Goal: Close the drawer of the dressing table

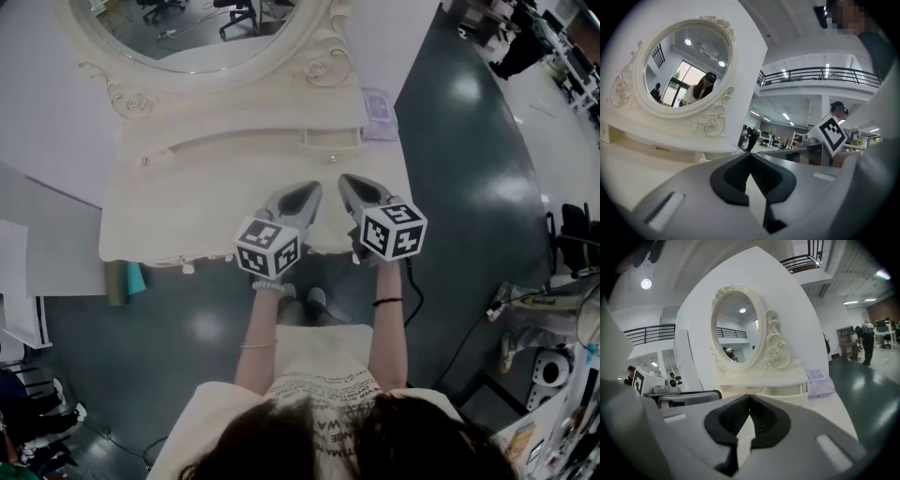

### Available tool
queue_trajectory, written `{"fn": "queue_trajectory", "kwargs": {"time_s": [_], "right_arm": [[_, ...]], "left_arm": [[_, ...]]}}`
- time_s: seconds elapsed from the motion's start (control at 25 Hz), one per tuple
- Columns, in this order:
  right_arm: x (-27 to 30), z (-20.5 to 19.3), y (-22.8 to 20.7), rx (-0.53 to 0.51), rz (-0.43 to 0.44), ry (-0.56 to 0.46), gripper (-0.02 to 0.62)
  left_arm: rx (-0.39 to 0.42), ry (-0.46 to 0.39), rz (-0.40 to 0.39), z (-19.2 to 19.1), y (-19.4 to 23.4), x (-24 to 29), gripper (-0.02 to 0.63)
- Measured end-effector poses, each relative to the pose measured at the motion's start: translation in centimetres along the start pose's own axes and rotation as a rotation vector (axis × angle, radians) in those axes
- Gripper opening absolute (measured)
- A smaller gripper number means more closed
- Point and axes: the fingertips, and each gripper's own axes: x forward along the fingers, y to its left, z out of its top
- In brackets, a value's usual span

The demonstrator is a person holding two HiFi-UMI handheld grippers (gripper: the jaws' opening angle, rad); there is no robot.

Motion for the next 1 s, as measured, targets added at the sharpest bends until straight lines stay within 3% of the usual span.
{"fn": "queue_trajectory", "kwargs": {"time_s": [0.64,1.0], "right_arm": [[4.7,-0.8,-1.5,0.093,-0.135,0.036,0.003],[6.4,-1.9,-2.9,0.167,-0.221,0.034,0.003]], "left_arm": [[-0.076,0.088,-0.133,-1.2,4.5,2.1,0.002],[-0.072,0.15,-0.218,-2.3,6.3,2.9,0.001]]}}
